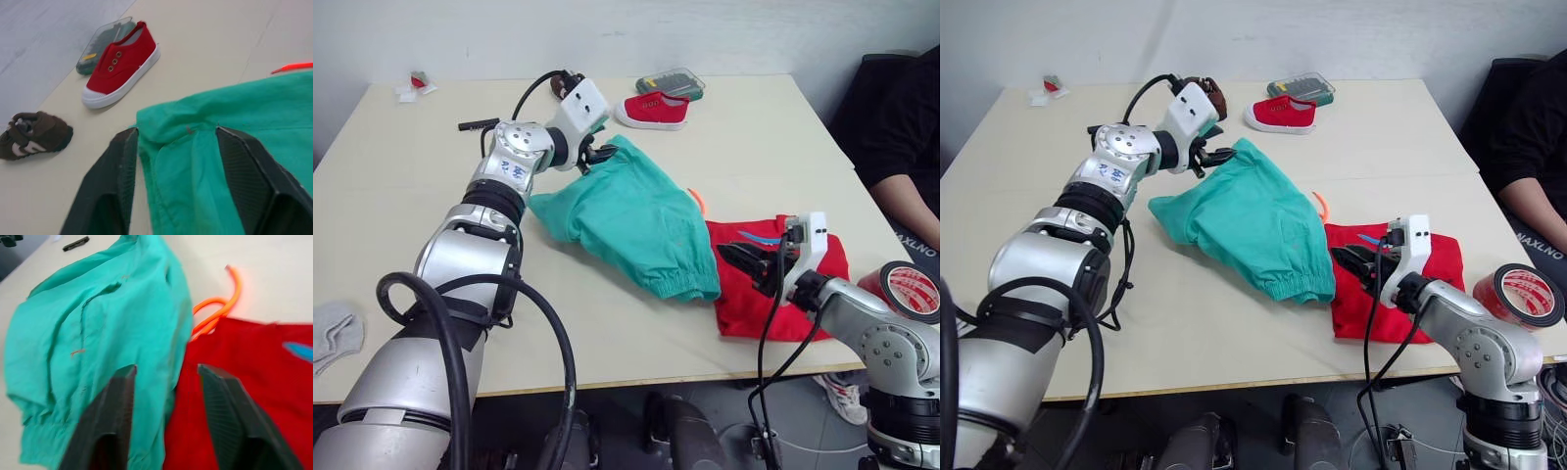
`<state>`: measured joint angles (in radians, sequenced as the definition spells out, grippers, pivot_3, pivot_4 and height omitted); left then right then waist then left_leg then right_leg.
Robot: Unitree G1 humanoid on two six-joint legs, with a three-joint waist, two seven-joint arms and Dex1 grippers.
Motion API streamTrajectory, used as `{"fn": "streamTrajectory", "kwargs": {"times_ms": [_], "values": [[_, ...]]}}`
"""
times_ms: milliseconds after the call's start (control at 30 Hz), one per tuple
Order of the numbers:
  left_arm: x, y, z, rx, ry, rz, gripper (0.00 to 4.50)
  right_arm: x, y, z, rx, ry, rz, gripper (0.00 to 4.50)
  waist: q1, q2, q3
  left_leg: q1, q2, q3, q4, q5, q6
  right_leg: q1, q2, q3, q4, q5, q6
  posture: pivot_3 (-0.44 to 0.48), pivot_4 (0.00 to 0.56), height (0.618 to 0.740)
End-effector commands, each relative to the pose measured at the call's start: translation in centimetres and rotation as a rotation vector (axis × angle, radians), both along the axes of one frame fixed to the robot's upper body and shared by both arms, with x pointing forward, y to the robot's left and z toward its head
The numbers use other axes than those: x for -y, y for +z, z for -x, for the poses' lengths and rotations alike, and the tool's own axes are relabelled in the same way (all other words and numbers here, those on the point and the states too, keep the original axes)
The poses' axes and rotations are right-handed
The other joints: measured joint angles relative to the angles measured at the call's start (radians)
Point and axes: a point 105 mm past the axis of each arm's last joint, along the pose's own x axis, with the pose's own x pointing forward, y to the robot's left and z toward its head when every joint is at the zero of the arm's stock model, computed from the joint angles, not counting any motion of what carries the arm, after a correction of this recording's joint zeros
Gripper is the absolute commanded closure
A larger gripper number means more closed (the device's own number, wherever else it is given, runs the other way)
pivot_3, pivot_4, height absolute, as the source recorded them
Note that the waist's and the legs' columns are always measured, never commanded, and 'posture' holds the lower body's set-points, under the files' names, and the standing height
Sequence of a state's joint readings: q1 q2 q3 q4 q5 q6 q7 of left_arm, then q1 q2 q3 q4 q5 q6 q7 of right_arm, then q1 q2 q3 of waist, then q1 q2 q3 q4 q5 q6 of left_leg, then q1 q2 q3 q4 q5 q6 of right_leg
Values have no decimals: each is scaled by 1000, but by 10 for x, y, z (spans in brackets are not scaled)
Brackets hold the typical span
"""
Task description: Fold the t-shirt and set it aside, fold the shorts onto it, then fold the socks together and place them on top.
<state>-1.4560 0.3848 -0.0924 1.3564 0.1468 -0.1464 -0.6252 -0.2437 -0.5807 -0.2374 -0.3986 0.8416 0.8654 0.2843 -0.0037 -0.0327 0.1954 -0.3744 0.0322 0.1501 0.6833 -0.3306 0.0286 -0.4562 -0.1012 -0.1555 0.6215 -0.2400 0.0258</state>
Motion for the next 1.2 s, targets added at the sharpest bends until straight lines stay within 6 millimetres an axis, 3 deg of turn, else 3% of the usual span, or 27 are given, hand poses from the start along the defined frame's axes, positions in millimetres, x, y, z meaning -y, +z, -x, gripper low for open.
{"fn": "streamTrajectory", "kwargs": {"times_ms": [33, 100, 167, 267, 400, 600, 733, 900, 1000, 1100, 1200], "values": [[-26, 40, 8, 110, -32, 119, 787, -13, 34, 19, 244, 56, 265, 1215, -1, 0, 0, -2, 0, 1, 0, 0, 0, -4, 0, 1, 1, 0, 0, 0, 150, 740], [-31, 39, 17, 97, -109, 104, 129, -24, 34, 28, 271, 112, 310, 527, -1, 0, 0, -4, 0, 2, 0, 0, 0, -6, 1, 2, 2, 0, 0, 0, 150, 740], [-44, 20, 31, 85, -220, -67, 0, -44, 30, 43, 294, 215, 381, 47, 1, 0, 0, -3, 1, 2, 0, 0, -2, -5, 3, 1, 1, -1, -1, 0, 150, 740], [-76, -23, 56, 39, -339, -383, 0, -70, 11, 60, 289, 358, 503, 47, -6, 1, -1, 0, 0, 6, 0, 0, -2, -5, 3, 2, 3, -1, -2, 0, 150, 740], [-95, -50, 71, 10, -396, -547, 0, -85, -7, 51, 274, 378, 587, 47, -9, 0, 0, 1, 1, 7, 1, 0, -2, -5, 2, 7, 3, -1, -2, 0, 150, 740], [-83, -55, 63, 107, -386, -665, 0, -101, -23, 30, 290, 386, 734, 47, 10, -2, 0, -1, -1, 5, 5, -2, 2, -6, -1, 8, 3, -1, -2, 0, 150, 740], [-70, -59, 54, 141, -371, -691, 0, -95, -34, 9, 315, 303, 891, 47, 3, -2, 0, -4, -1, 6, 8, -4, 6, -5, -2, 5, 5, 0, 1, 0, 150, 740], [-67, -72, 48, 120, -343, -737, 0, -90, -53, 5, 331, 289, 1026, 47, -4, -2, 0, -8, -1, 6, 11, -5, 7, -7, 0, 3, 4, 1, 2, 0, 150, 740], [-74, -77, 42, 118, -282, -769, 605, -88, -57, 4, 363, 290, 1067, 0, -3, -2, 0, -7, 0, 5, 13, -5, 7, -6, 1, 3, 5, 1, 2, 0, 150, 740], [-77, -76, 37, 123, -228, -757, 1509, -83, -53, 3, 406, 273, 1094, 665, -1, -2, -1, -7, 0, 5, 15, -5, 7, -6, 0, 3, 5, 1, 2, 0, 150, 740], [-78, -77, 35, 122, -207, -750, 2545, -76, -50, 4, 461, 279, 1124, 1685, 4, -2, -1, -8, -1, 4, 16, -5, 7, -6, -1, 3, 5, 1, 2, 0, 150, 740]]}}
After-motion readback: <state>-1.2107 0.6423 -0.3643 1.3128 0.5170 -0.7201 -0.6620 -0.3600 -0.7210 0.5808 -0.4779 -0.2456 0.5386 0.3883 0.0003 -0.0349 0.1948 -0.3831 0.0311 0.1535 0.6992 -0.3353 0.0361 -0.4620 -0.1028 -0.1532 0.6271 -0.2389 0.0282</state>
